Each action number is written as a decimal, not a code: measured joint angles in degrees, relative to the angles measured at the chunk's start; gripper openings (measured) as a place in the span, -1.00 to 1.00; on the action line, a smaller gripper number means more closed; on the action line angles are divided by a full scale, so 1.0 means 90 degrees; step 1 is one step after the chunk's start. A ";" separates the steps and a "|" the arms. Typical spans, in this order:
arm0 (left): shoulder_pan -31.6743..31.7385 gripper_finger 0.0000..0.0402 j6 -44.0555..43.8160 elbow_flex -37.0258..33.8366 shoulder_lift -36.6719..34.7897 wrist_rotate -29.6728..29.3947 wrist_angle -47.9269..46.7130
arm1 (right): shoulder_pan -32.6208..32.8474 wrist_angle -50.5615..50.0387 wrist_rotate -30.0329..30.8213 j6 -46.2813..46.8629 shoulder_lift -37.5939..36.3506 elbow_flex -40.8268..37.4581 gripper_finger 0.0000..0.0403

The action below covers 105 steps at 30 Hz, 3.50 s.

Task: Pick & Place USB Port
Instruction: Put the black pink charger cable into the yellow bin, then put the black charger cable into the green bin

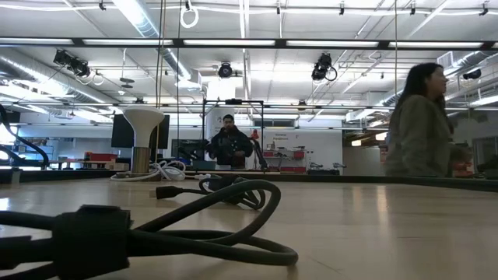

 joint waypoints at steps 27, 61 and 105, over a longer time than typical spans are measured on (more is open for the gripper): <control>0.0005 -0.74 0.0005 0.0000 0.0000 -0.0002 0.0000 | -0.0710 -0.0677 0.1198 -0.1910 -0.0019 0.0000 -0.44; 0.0950 -0.74 0.2150 0.0005 0.2398 0.2322 0.1451 | -0.2820 0.4034 0.3085 -0.7120 -0.0027 0.0002 -0.45; 0.2099 -0.09 0.2157 0.0014 0.4186 0.3178 0.2505 | -0.2824 0.4081 0.3478 -0.7485 -0.0029 0.0002 -0.45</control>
